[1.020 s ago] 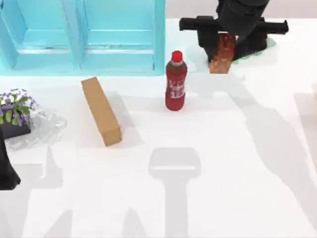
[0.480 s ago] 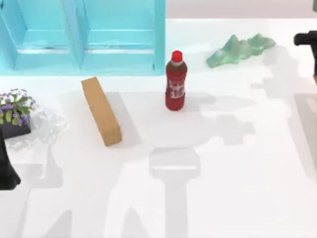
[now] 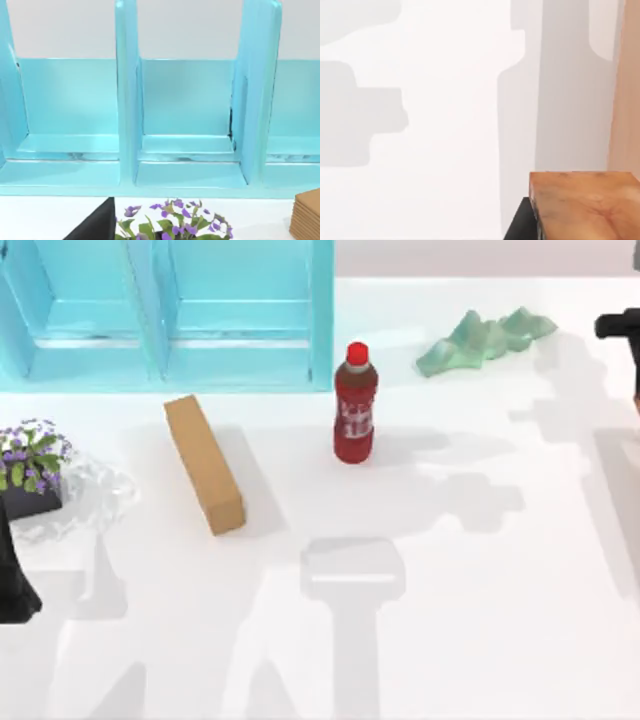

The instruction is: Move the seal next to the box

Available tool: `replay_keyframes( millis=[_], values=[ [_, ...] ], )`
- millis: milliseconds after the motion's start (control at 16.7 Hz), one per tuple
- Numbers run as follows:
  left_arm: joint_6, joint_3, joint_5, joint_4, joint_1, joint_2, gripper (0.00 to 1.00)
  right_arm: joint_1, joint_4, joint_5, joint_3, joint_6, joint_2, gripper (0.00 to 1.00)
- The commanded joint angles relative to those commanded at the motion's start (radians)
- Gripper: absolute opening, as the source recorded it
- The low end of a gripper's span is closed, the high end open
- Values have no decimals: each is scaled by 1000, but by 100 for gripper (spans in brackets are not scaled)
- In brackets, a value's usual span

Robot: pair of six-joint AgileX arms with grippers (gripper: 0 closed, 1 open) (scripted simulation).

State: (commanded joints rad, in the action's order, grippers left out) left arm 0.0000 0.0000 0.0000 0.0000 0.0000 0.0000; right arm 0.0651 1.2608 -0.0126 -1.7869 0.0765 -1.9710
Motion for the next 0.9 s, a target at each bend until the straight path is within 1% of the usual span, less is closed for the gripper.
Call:
replay_keyframes(
  millis=[720,900],
  values=[
    [0,0,0,0,0,0,100,2,-198,0,172,3,-19,0],
    [0,0,0,0,0,0,100,2,-215,0,187,3,-26,0]
  ],
)
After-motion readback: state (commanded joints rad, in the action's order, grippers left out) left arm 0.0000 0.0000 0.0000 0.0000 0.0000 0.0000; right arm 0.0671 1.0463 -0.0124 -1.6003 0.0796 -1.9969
